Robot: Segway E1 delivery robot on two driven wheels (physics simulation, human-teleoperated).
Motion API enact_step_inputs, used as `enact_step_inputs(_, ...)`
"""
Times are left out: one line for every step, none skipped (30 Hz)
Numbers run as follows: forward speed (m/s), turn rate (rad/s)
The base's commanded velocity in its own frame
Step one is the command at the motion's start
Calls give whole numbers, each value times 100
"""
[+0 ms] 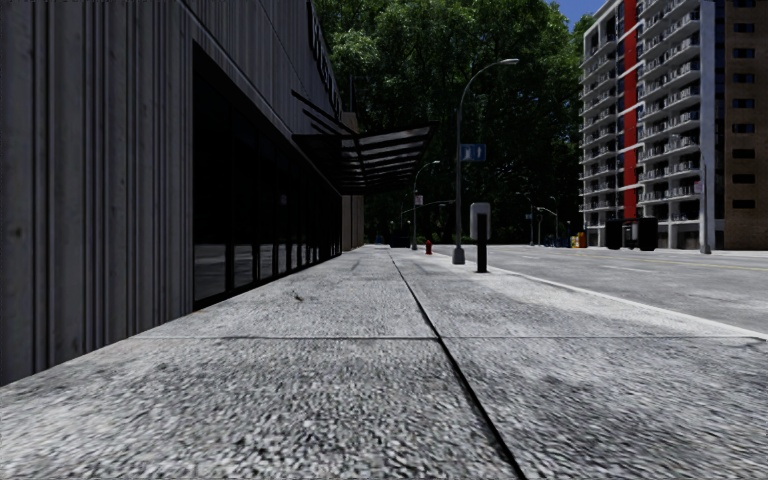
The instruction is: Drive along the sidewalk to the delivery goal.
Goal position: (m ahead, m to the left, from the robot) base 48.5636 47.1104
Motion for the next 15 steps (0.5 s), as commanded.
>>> enact_step_inputs(200,0)
enact_step_inputs(200,0)
enact_step_inputs(200,0)
enact_step_inputs(200,0)
enact_step_inputs(198,0)
enact_step_inputs(198,0)
enact_step_inputs(193,0)
enact_step_inputs(192,0)
enact_step_inputs(200,0)
enact_step_inputs(200,0)
enact_step_inputs(200,0)
enact_step_inputs(200,0)
enact_step_inputs(200,0)
enact_step_inputs(200,0)
enact_step_inputs(200,0)
